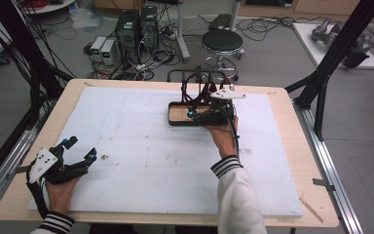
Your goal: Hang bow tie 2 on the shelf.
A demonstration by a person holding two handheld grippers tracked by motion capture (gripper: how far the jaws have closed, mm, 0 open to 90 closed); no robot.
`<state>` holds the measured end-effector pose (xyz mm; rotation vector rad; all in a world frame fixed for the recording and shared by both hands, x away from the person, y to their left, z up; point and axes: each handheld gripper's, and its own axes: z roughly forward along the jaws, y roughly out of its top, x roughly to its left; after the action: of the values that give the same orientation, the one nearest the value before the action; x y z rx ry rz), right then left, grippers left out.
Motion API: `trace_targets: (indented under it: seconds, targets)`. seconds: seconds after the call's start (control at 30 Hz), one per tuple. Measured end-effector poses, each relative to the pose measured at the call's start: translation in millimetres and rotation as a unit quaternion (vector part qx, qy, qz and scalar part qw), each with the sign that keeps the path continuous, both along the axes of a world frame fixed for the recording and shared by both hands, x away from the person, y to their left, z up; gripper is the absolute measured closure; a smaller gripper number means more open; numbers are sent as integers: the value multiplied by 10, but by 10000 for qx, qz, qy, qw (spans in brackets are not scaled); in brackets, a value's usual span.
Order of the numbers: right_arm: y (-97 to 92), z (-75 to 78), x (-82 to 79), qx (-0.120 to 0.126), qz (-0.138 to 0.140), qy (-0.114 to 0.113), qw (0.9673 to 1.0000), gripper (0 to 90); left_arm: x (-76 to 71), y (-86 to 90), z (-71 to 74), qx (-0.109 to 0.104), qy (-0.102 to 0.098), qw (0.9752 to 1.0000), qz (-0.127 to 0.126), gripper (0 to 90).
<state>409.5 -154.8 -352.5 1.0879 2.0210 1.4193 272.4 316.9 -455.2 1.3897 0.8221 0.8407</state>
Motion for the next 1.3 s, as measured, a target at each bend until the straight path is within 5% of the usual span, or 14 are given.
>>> trace_targets:
  seconds: [0.03, 0.27, 0.47, 0.67, 0.97, 1.3]
  targets:
    - [-97, 44, -187, 22, 71, -220, 9997, 24, 0, -2, 0, 0, 3, 10000, 0, 161]
    - [-503, 34, -705, 191, -93, -814, 9965, 24, 4, -12, 2, 34, 24, 10000, 22, 161]
    - [-925, -181, -1122, 288, -422, -1043, 9932, 12, 3, -14, 3, 68, 19, 10000, 23, 160]
    - [-1249, -549, -1436, 374, -794, -1253, 9882, 12, 5, -15, 5, 92, 49, 9999, 56, 160]
    - [-1436, -798, -1545, 422, -1205, -1927, 9729, 12, 9, -27, 7, 102, 71, 9999, 120, 160]
    - [-1445, -1003, -1477, 286, -1084, -1702, 9790, 13, 5, -26, 5, 86, 48, 9999, 140, 158]
